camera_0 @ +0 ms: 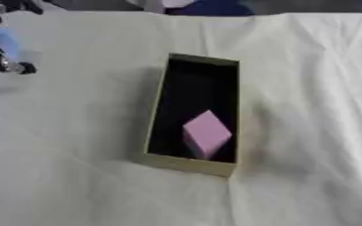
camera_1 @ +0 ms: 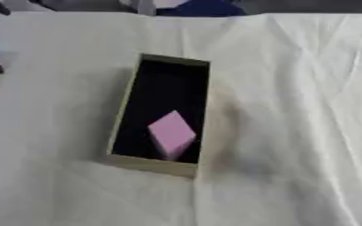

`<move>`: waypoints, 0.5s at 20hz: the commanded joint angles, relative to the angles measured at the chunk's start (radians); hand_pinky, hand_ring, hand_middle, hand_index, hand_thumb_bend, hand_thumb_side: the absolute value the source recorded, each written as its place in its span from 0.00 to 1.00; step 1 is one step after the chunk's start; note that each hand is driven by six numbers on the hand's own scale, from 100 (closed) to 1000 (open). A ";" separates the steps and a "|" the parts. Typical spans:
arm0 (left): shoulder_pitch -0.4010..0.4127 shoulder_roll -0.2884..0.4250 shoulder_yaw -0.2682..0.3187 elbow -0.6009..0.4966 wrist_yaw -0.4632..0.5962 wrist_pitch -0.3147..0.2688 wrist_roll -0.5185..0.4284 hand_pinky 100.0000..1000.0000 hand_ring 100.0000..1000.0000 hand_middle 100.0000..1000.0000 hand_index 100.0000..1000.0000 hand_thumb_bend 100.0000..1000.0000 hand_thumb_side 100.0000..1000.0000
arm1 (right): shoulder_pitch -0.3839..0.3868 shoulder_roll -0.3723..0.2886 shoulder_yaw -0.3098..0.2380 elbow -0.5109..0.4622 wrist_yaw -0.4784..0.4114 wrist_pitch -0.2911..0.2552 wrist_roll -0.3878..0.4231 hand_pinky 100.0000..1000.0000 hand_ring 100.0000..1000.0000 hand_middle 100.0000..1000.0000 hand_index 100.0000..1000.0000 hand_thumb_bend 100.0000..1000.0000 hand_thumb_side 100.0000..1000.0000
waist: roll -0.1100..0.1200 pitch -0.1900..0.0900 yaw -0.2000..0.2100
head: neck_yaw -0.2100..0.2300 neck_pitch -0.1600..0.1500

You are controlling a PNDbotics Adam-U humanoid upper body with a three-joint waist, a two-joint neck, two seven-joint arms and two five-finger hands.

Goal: Pick up objects on the table and place them in the box.

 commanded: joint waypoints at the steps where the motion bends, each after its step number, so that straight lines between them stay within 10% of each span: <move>1: -0.039 0.042 0.035 0.066 -0.027 -0.004 0.017 0.84 0.88 0.88 0.92 0.57 0.02 | -0.010 -0.025 -0.001 -0.017 0.009 -0.005 0.000 0.81 0.79 0.58 0.82 0.00 0.82 | 0.003 -0.011 -0.004 | 0.016 -0.024; 10: -0.093 0.042 0.082 0.206 -0.083 -0.012 0.049 0.85 0.89 0.89 0.93 0.53 0.00 | -0.019 -0.032 0.007 -0.017 0.018 -0.009 0.005 0.81 0.79 0.58 0.82 0.00 0.83 | 0.012 0.011 -0.021 | 0.036 -0.050</move>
